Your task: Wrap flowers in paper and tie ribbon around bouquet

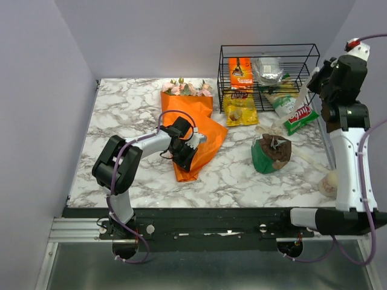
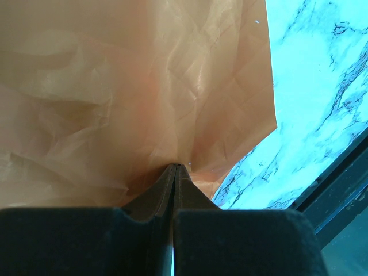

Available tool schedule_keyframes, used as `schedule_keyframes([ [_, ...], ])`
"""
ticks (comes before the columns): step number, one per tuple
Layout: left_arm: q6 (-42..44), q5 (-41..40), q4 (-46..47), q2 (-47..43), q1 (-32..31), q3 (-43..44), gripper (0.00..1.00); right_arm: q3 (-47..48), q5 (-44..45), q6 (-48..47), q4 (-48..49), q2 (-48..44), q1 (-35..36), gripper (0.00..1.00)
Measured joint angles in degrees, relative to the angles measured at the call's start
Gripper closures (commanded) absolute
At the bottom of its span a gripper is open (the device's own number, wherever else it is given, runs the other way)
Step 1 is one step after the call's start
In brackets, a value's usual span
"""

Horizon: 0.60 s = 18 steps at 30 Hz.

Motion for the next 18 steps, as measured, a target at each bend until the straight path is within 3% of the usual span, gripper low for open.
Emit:
schedule_keyframes([
  [6, 0.0, 0.0, 0.0, 0.0, 0.0, 0.0, 0.92, 15.5, -4.1, -3.5, 4.0, -1.9, 16.6, 1.0],
  [14, 0.0, 0.0, -0.3, 0.2, 0.0, 0.3, 0.92, 44.2, -17.7, -5.7, 12.5, 13.5, 37.3, 0.99],
  [18, 0.0, -0.2, -0.3, 0.2, -0.2, 0.3, 0.92, 46.8, -20.6, -5.8, 18.0, 17.4, 41.6, 0.99],
])
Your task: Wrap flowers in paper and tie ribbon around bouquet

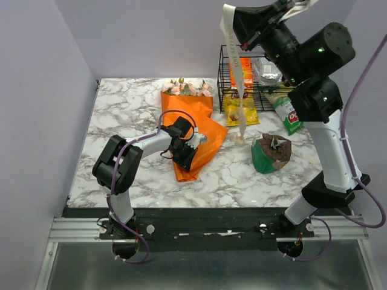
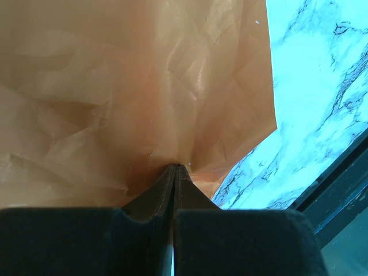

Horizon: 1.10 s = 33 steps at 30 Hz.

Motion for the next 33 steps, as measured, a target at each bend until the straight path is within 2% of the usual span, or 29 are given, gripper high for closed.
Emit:
schedule_keyframes([
  [7, 0.0, -0.3, 0.0, 0.0, -0.2, 0.1, 0.92, -9.6, 3.3, -0.1, 2.3, 2.9, 0.4, 0.99],
  [23, 0.2, -0.8, -0.1, -0.1, -0.4, 0.1, 0.92, -26.9, 9.5, 0.9, -3.1, 8.5, 0.4, 0.99],
  [27, 0.2, -0.8, -0.1, -0.1, -0.4, 0.1, 0.92, -24.5, 5.5, 2.3, -5.5, 13.9, 0.3, 0.99],
  [33, 0.4, -1.0, -0.1, -0.2, -0.6, 0.0, 0.92, -4.9, -4.0, 5.3, -10.7, 30.3, 3.5, 0.99],
])
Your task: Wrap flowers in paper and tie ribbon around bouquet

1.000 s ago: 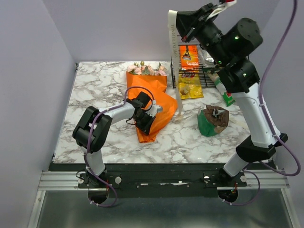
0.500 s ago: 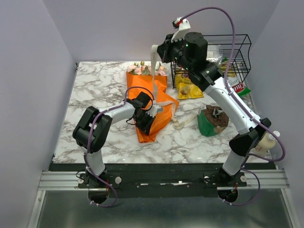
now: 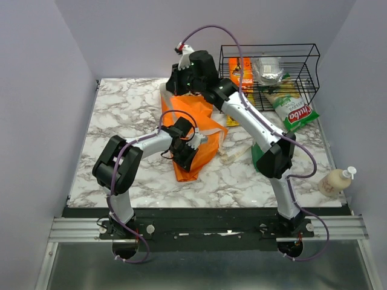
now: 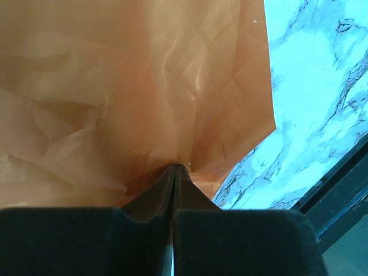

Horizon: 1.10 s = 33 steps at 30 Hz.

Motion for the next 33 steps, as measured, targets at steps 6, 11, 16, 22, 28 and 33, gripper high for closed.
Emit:
schedule_keyframes([
  [6, 0.2, -0.6, 0.0, -0.2, -0.4, -0.1, 0.92, 2.2, -6.0, 3.6, 0.2, 3.0, 6.2, 0.5],
  [11, 0.4, -1.0, 0.0, -0.3, -0.6, -0.1, 0.92, 1.2, -7.2, 4.2, -1.4, 3.0, 7.4, 0.0],
  [16, 0.5, -1.0, 0.0, -0.3, -0.7, -0.1, 0.92, -0.3, -3.0, 1.9, -5.8, 1.1, 6.5, 0.0],
  [22, 0.6, -1.0, 0.0, -0.3, -0.7, -0.1, 0.91, -7.9, 5.9, 0.9, -9.7, -9.4, 4.5, 0.0],
  [28, 0.8, -1.0, 0.0, -0.3, -0.7, 0.0, 0.88, -22.8, 12.8, 4.3, -8.4, -25.2, -2.1, 0.01],
  [33, 1.3, -1.0, -0.4, -0.3, -0.7, 0.2, 0.85, -38.0, 14.8, 9.4, -7.4, -29.0, -6.7, 0.03],
])
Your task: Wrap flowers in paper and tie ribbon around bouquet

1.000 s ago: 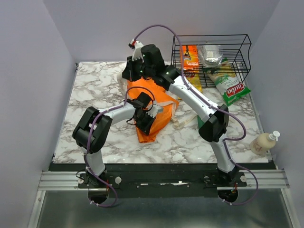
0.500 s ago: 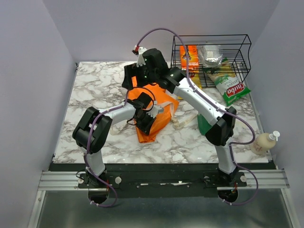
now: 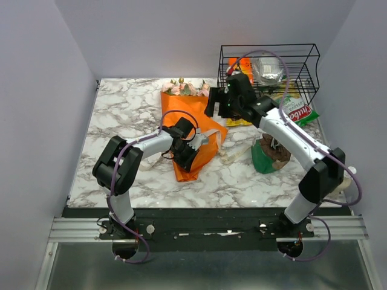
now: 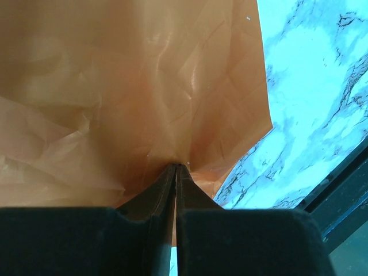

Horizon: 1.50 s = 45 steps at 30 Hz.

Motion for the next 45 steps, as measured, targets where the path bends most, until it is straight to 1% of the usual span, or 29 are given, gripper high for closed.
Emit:
schedule_keyframes([
  [4, 0.5, 0.0, -0.3, 0.0, -0.2, 0.2, 0.84, -8.1, -0.7, 4.1, -0.2, 5.4, 0.0, 0.04],
  [7, 1.0, 0.1, -0.6, 0.0, -0.3, 0.3, 0.84, -12.3, -2.1, 7.5, 0.8, 9.1, -0.2, 0.05],
  [12, 1.6, 0.4, -0.7, -0.1, -0.5, 0.2, 0.8, -12.8, -5.5, 11.7, 5.3, 14.3, -1.9, 0.05],
  [16, 2.1, 0.7, -0.7, -0.3, -0.5, 0.2, 0.78, -12.5, -7.5, 12.8, 9.2, 18.8, -2.1, 0.08],
  [19, 2.6, 1.5, -0.6, -0.3, -0.5, 0.2, 0.75, -12.4, -8.0, 13.6, 10.1, 21.7, -2.3, 0.09],
  [22, 3.5, 3.5, -1.0, -0.5, -0.6, 0.5, 0.66, -11.9, -7.9, 14.2, 10.3, 22.5, -2.5, 0.08],
  [23, 3.7, 4.5, -1.5, -0.5, -0.6, 0.7, 0.61, -11.8, -8.0, 14.3, 10.2, 22.8, -2.6, 0.08],
  [26, 4.2, 8.1, -3.2, -1.1, 0.3, 3.2, 0.53, -10.5, -8.0, 14.2, 9.8, 23.8, -2.7, 0.08],
  [28, 3.1, 10.1, -3.8, -2.0, 2.1, 6.2, 0.49, -10.1, -8.0, 14.1, 9.6, 24.0, -2.9, 0.08],
  [29, 1.2, 10.6, -3.4, -2.7, 3.6, 7.6, 0.42, -10.0, -8.1, 14.1, 9.6, 24.1, -2.9, 0.08],
  [31, -3.7, 10.6, -0.7, -4.6, 7.5, 8.8, 0.33, -9.9, -8.2, 13.8, 9.6, 24.2, -2.9, 0.08],
  [32, -6.0, 10.3, 0.8, -5.7, 9.7, 8.8, 0.24, -9.8, -8.2, 13.6, 9.5, 24.2, -2.9, 0.07],
  [35, -14.0, 5.6, 6.1, -9.9, 17.5, 7.0, 0.15, -9.4, -8.5, 13.0, 9.2, 24.3, -2.9, 0.07],
  [37, -16.7, 2.1, 8.2, -10.7, 20.6, 6.4, 0.14, -9.2, -8.9, 12.6, 9.2, 24.5, -2.9, 0.06],
  [38, -18.5, 0.3, 9.2, -10.7, 21.4, 6.2, 0.11, -9.2, -9.0, 12.5, 9.3, 24.6, -2.9, 0.05],
  [42, -22.5, -2.5, 12.0, -8.5, 21.5, 3.7, 0.09, -9.1, -10.2, 11.5, 9.5, 24.6, -3.0, 0.04],
  [45, -24.7, -2.8, 13.2, -4.1, 21.5, 2.5, 0.09, -9.0, -11.2, 11.0, 10.1, 24.7, -3.0, 0.03],
])
